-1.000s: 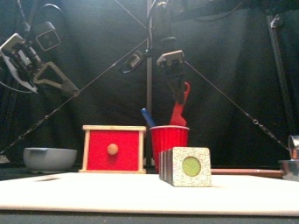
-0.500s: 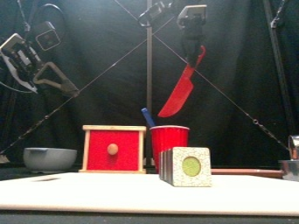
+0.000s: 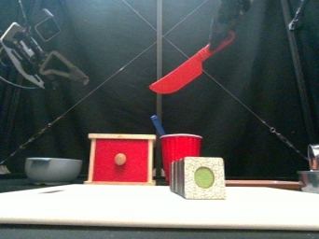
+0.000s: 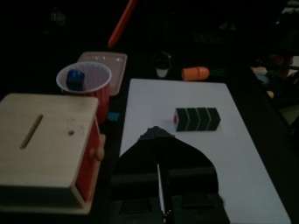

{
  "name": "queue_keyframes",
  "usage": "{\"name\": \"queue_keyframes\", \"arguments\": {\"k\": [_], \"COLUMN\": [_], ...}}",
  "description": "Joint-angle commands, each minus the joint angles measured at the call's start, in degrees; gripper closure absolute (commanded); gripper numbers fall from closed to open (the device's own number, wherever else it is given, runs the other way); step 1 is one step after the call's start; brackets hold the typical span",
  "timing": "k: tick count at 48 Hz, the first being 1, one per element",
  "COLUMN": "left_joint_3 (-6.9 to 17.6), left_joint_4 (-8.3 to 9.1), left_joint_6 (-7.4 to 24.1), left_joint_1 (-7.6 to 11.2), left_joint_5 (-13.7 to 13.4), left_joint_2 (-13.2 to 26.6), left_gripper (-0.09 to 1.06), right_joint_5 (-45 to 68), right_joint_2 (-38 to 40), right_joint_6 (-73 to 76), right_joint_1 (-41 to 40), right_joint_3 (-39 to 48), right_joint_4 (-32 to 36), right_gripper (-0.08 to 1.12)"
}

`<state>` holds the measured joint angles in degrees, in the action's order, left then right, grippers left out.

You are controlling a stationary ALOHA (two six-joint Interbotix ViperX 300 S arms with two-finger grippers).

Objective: Place sushi on board then cut the sushi with the knife then place the pieces on the plate
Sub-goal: Grasp knife edge with left hand

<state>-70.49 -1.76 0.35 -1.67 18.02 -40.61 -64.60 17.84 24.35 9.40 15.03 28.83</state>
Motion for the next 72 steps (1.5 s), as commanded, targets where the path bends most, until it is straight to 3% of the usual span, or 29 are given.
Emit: {"name": "queue_keyframes", "arguments": {"k": [1, 17, 29, 35, 40, 45, 52, 56, 63, 72], "left_joint_3": [2.64, 4.66, 8.0, 10.2, 12.48, 14.68, 17.75, 19.34, 21.45, 23.91], "left_joint_4": [1.23, 2.55, 2.64, 2.64, 2.64, 2.55, 2.29, 2.02, 1.93, 3.25], "left_joint_6": [0.0, -0.26, -0.09, -0.09, -0.09, -0.18, -0.26, -0.26, -0.09, -0.09], "left_joint_1": [0.18, 0.18, 0.26, 0.35, 1.05, 2.46, 4.39, 4.57, 4.57, 4.39], "left_joint_5": [1.23, 5.36, 4.75, 2.11, -2.2, -6.33, -10.81, -12.39, -13.1, -13.01], "left_joint_2": [-0.53, 0.09, 5.45, 9.84, 13.18, 15.56, 18.63, 20.74, 24.08, 28.21], "left_gripper": [0.97, 0.91, 0.54, 0.3, 0.13, 0.04, 0.03, 0.03, 0.03, 0.04], "right_joint_5": [11.16, 50.45, 66.27, 68.29, 68.29, 68.29, 68.29, 68.29, 68.29, 68.29], "right_joint_2": [6.24, 16.44, 13.54, 10.37, 7.47, 5.01, 2.72, 2.11, 1.67, 1.67], "right_joint_6": [2.37, 6.06, 5.54, 5.71, 5.8, 5.62, 5.45, 5.45, 5.54, 5.71], "right_joint_1": [-0.09, -8.7, -11.69, -11.6, -11.6, -11.6, -11.25, -10.9, -9.84, -8.61], "right_joint_3": [6.5, 32.78, 39.38, 39.2, 38.58, 37.71, 36.21, 35.77, 35.77, 36.04], "right_joint_4": [-0.26, -1.49, -2.46, -2.55, -2.46, -2.46, -2.29, -2.2, -2.46, -2.55], "right_gripper": [0.69, 0.69, 0.69, 0.69, 0.69, 0.69, 0.69, 0.69, 0.69, 0.69]}}
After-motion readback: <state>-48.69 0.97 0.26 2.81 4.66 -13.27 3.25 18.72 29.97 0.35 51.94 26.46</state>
